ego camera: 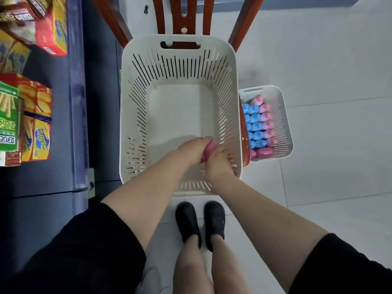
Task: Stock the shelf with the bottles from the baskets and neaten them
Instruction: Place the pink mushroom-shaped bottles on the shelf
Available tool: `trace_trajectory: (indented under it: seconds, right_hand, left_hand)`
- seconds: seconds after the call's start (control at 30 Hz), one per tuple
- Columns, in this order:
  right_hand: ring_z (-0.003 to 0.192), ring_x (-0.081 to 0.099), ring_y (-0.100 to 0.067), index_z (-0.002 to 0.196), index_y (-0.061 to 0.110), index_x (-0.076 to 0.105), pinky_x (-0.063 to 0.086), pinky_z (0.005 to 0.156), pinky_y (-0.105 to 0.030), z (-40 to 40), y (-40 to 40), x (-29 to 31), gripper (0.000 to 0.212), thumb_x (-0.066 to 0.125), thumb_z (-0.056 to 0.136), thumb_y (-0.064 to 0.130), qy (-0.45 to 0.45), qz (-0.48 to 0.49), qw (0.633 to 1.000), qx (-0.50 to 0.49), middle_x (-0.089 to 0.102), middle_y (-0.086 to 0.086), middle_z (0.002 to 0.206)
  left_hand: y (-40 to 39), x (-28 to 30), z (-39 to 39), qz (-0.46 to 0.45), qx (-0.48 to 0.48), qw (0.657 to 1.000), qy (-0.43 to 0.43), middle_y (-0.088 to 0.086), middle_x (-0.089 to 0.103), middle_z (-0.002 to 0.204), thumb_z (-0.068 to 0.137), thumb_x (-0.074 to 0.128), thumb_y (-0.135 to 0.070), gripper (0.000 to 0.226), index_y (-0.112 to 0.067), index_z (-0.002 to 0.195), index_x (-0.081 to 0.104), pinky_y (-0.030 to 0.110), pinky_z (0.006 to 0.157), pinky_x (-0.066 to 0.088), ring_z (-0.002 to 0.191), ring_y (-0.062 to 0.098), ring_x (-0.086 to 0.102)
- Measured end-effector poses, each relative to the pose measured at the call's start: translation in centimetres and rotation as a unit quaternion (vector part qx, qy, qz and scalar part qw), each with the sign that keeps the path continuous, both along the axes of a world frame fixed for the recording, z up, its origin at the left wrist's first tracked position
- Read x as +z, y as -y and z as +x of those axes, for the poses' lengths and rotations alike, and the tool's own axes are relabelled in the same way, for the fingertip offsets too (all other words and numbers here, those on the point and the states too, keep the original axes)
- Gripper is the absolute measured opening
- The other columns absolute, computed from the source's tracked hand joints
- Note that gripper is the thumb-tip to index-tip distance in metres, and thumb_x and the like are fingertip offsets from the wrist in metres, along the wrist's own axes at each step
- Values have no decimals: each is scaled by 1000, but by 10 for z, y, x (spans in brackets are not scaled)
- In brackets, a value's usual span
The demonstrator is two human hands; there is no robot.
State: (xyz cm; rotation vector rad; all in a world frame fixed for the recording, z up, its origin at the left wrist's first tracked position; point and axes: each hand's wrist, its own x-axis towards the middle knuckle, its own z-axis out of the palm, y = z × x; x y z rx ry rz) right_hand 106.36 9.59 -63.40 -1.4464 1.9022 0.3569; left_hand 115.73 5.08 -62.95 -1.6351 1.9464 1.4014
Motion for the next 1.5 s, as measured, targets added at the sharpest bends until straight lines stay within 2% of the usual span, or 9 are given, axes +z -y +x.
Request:
trace_trajectory:
  seconds: [0.07,0.2,0.37,0.53,0.67,0.87,1.07,1.3,1.5]
  right_hand:
    - [125,38,-39,135,-2,30,36,99,-44,-1,4,-7,45,43,94,12,11,-20,1000,-3,34,-24,138]
    - [110,55,-33,125,-2,35,43,85,-34,2,11,9,45,56,87,10,28,-23,999,-4,51,-19,124]
    - [100,57,-32,117,1,42,36,70,-30,-2,20,53,53,74,78,18,153,-69,985,-33,56,-17,115]
    - [91,52,-21,121,4,46,42,76,-31,-1,38,132,62,79,71,19,272,-121,954,-29,57,-10,113]
    - [96,53,-18,122,8,50,44,82,-28,3,52,209,59,79,73,22,326,-164,931,5,54,-1,110]
    - [99,54,-13,118,13,55,47,79,-20,19,57,333,50,78,75,23,427,-224,873,75,55,3,110]
    - [101,59,-15,117,4,57,49,88,-26,54,46,448,43,72,78,8,537,-245,794,146,63,-7,113]
    - [87,62,-7,99,26,58,51,71,-14,122,-1,557,23,66,84,10,657,-214,683,235,65,7,97]
    - [87,63,-11,95,24,62,52,79,-26,189,-70,629,12,60,88,15,745,-147,588,278,67,3,95]
  left_hand:
    - [0,-4,3,4,33,999,-14,12,56,121,78,49,-31,51,-13,126,47,29,92,42,108,27,54]
    - [-3,-3,22,-23,69,997,-23,17,60,112,78,65,-4,51,-10,126,47,31,81,45,93,26,58]
    - [4,45,47,-59,120,990,-45,17,61,100,75,69,-1,52,-9,122,50,28,71,42,85,28,58]
    - [11,127,73,-104,175,977,-71,-2,53,75,70,80,-10,54,-10,116,52,11,56,38,68,15,52]
    - [5,209,85,-170,221,957,-79,-10,52,80,74,78,-22,52,-16,118,52,20,66,40,79,13,57]
    - [-26,331,109,-296,320,894,-107,-6,56,77,73,79,-28,45,-16,110,57,26,66,46,69,11,55]
    - [-81,445,139,-389,403,814,-154,-1,52,61,76,75,-9,31,-3,99,56,35,67,52,60,20,60]
    - [-175,562,172,-501,457,726,-114,3,56,65,77,74,-11,23,-11,88,55,19,50,49,43,0,54]
    - [-275,638,189,-602,496,626,-15,3,64,73,76,75,-28,22,-15,85,59,37,65,54,65,24,60]
